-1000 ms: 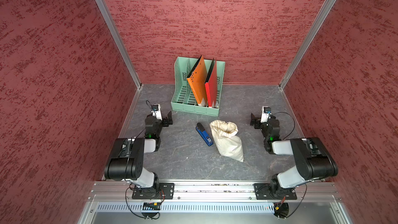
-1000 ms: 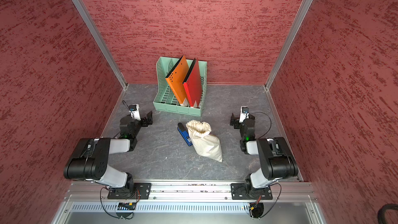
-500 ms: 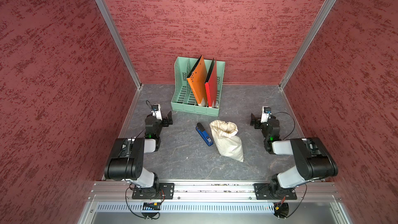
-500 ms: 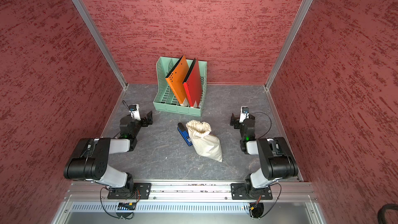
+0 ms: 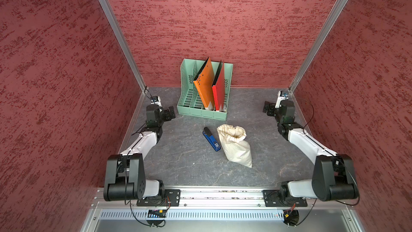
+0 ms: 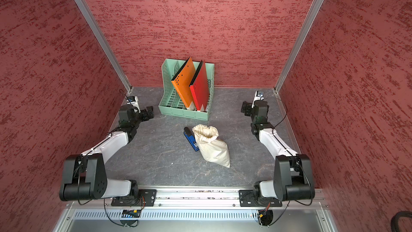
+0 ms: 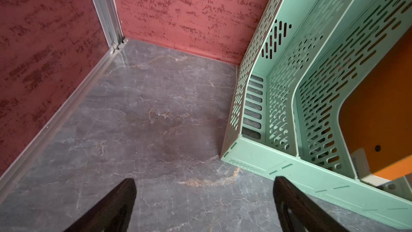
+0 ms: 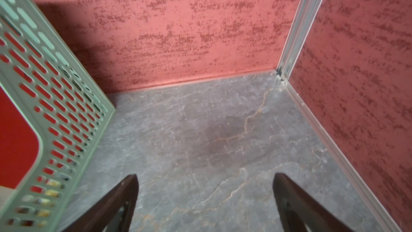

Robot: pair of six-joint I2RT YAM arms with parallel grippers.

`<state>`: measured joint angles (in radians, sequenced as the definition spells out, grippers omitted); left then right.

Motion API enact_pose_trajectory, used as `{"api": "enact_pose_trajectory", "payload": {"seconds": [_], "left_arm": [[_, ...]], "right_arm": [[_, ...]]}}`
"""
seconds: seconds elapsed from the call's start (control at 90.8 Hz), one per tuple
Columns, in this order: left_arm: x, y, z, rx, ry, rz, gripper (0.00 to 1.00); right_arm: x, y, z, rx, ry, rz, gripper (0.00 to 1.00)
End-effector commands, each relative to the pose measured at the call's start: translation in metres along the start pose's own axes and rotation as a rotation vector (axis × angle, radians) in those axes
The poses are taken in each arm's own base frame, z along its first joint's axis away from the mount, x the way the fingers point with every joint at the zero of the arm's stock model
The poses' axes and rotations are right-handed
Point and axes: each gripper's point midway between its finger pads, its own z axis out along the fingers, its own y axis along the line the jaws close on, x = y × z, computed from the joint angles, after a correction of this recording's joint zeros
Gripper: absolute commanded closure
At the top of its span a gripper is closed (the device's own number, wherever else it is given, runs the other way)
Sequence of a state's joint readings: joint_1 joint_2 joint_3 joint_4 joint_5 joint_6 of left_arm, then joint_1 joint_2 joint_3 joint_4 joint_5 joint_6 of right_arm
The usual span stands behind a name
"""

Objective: Close the soil bag
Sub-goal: Pick up the soil bag from the center of the board.

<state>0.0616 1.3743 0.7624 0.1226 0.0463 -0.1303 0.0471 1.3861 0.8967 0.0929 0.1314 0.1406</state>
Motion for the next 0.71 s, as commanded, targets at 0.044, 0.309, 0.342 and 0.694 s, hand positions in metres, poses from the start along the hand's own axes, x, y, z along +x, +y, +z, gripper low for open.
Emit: {"api": "enact_pose_trajectory", "payload": {"seconds": [0.044, 0.309, 0.342, 0.694], "left_arm": [[0.055, -0.009, -0.021, 0.036, 0.313, -0.125, 0.00], [0.042, -0.041, -0.057, 0.120, 0.427, -0.206, 0.00], [0.039, -0.046, -0.062, 0.139, 0.422, -0.204, 0.00], [0.024, -0.097, -0.093, 0.281, 0.445, -0.165, 0.00]], "right_arm": [[0.033, 0.023, -0.019, -0.103, 0.362, 0.096, 0.02], [0.013, 0.048, -0.067, -0.222, 0.521, 0.127, 0.02], [0.011, 0.050, -0.072, -0.233, 0.534, 0.132, 0.02], [0.026, 0.057, -0.129, -0.227, 0.785, 0.269, 0.02]]}}
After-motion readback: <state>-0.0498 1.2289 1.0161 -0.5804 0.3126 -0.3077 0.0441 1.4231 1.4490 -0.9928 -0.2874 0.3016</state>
